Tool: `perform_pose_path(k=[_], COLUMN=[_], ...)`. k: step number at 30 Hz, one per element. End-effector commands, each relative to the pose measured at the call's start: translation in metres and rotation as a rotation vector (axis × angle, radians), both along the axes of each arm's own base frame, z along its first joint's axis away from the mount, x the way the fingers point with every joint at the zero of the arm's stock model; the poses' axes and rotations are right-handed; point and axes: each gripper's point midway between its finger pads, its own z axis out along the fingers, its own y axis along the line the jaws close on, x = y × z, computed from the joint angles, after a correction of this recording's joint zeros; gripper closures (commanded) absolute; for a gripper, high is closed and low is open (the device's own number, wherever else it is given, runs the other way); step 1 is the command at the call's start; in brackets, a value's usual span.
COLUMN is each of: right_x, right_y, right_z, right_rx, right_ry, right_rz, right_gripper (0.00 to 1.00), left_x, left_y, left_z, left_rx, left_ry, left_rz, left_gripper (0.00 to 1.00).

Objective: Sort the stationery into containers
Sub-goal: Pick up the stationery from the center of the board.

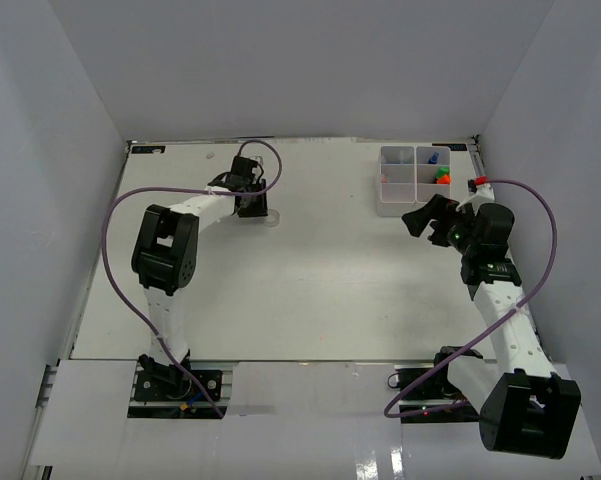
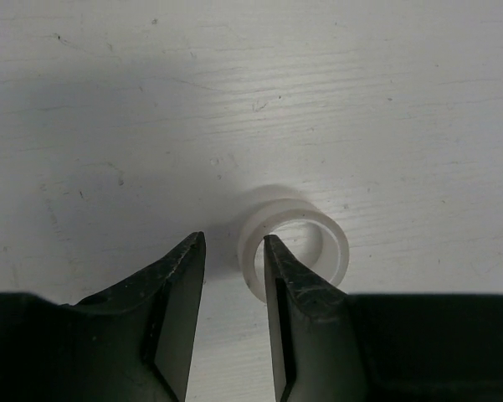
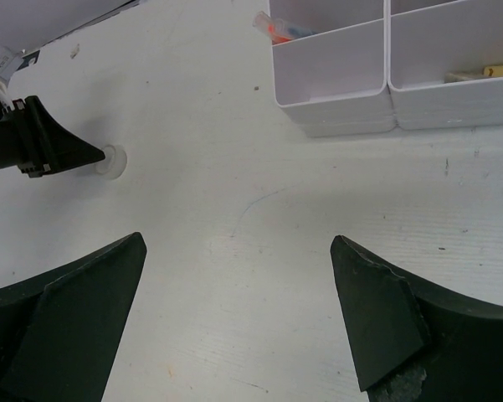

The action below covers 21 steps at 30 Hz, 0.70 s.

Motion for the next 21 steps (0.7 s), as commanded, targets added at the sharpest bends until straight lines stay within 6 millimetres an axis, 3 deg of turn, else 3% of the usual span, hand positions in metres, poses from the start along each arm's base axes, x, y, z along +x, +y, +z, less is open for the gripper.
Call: perform_pose_path(k=[1, 9, 13, 17, 20, 21], right_x=[0.003, 0.002, 0.000, -0.003, -0.008, -0.013], right_y=[0.003, 0.005, 0.019, 0.047, 0.074, 0.093], right_z=[0.005, 0.006, 0.009, 0.013, 0.020, 0.026], right_rx=[-0.015, -0.041, -0.050, -0.060, -0.068, -0.065], right_ry=[-0.042, -0.052, -0.066, -0.067, -0.071, -0.079], right_rz=[0.029, 0.056, 0.122, 0.216, 0.277, 0.324], right_gripper=[0.02, 0.03, 0.04, 0.04, 0.05, 0.05], left_x=[0.003, 0.003, -0.003, -0.014, -0.029, -0.033], left_y=[-0.007, -0.019, -0.030, -0.045, -0.060, -0.064], left_z=[-0.002, -0.010, -0.001, 0.024, 0.053, 0.075], left_rx=[0.013, 0.001, -0.060, -0.166, -0.263, -0.298], left_ry=[0.000, 0.015, 0.015, -0.030, -0.100, -0.145], left_rz=[-0.017, -0.039, -0.076, -0.119, -0.158, -0.171], left_gripper=[0.56, 0.74, 0.92, 1.00, 1.00, 1.00])
